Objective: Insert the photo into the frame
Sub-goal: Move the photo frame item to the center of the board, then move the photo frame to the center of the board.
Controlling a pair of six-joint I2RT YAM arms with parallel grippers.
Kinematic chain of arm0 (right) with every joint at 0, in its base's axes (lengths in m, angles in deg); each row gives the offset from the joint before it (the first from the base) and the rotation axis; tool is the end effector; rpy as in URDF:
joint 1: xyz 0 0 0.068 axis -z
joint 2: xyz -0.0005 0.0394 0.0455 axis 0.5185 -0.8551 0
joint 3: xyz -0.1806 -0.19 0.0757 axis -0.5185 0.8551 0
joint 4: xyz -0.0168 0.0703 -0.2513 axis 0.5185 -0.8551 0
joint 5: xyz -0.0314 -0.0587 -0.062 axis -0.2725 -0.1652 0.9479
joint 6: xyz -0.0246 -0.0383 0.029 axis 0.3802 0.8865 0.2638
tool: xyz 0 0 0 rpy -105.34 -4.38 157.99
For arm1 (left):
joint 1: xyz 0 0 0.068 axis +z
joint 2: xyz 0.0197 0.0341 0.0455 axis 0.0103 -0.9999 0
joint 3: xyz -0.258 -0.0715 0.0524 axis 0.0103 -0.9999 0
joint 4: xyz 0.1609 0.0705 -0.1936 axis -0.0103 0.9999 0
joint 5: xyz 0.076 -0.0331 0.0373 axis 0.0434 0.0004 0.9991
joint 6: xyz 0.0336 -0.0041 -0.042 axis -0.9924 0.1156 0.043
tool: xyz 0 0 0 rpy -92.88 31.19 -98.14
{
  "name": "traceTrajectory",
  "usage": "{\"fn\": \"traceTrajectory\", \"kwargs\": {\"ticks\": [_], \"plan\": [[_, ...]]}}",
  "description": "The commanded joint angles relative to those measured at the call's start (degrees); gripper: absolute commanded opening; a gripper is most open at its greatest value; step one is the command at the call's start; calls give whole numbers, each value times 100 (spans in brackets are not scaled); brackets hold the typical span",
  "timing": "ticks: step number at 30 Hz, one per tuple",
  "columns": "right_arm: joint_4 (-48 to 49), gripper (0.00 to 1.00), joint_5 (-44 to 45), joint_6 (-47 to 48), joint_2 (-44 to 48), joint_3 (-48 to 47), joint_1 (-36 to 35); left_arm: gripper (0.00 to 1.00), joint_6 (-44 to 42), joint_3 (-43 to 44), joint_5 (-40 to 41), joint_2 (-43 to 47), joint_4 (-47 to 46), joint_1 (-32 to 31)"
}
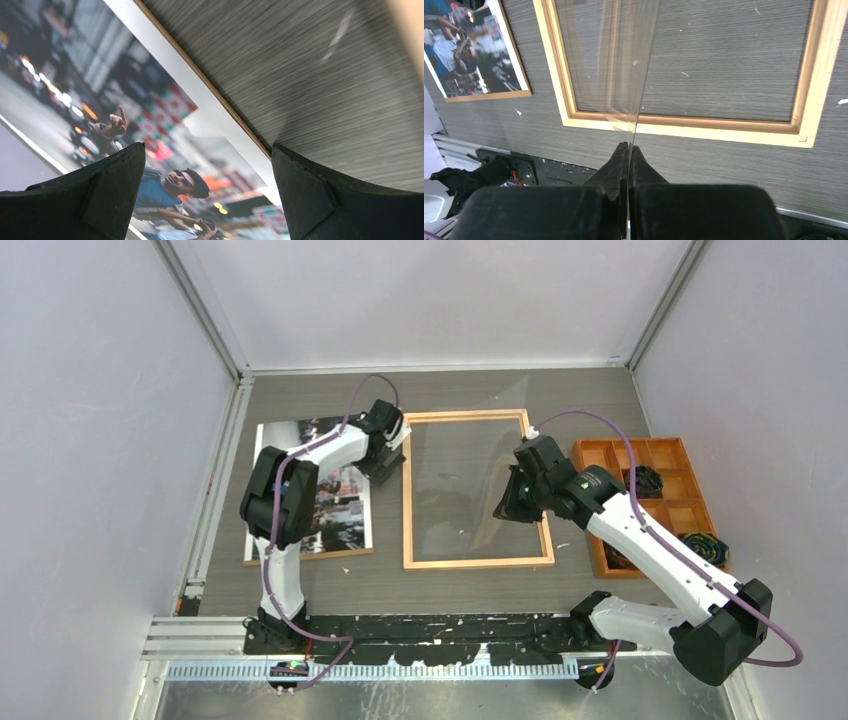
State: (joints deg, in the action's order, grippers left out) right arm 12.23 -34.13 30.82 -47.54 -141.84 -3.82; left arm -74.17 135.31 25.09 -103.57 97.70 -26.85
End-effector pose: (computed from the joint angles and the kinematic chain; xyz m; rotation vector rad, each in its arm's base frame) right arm 0.1777 0.1247 0.3023 0.2034 2.6114 0.5273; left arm 0.3731 -0.1718 0.1728 0.8966 2.5647 0.3774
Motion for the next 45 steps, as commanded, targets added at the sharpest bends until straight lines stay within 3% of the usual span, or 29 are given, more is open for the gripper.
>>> {"fn": "traceTrajectory", "kwargs": {"ticks": [1, 5, 15, 21, 24, 30, 34, 38, 45], "plan": [[396, 1, -356, -63, -73, 52, 13, 99, -395, -689, 431, 166, 90, 515], [465, 1, -441, -85, -134, 57, 7, 100, -336, -701, 47, 549, 371, 519], [-77, 1, 162, 111, 77, -376, 11, 100, 774, 1153, -2569, 172, 1811, -183], [-131, 1, 200, 49, 171, -271, 14, 97, 1166, 1689, -2760, -565, 1829, -335], [-161, 1, 241, 36, 237, -234, 10, 87, 1241, 1750, -2600, -805, 1763, -336], [-240, 1, 292, 37, 308, -211, 13, 52, 1274, 1673, -2230, -924, 1568, -327], [-192, 1, 212, 30, 269, -203, 13, 35, 1197, 1523, -2061, -892, 1528, -327], [-39, 1, 83, 5, 223, -110, 8, 25, 1016, 1142, -1838, -687, 1412, -298], [422, 1, -360, -118, 25, 80, 9, 24, 941, 467, -1731, -175, 1304, -61]]}}
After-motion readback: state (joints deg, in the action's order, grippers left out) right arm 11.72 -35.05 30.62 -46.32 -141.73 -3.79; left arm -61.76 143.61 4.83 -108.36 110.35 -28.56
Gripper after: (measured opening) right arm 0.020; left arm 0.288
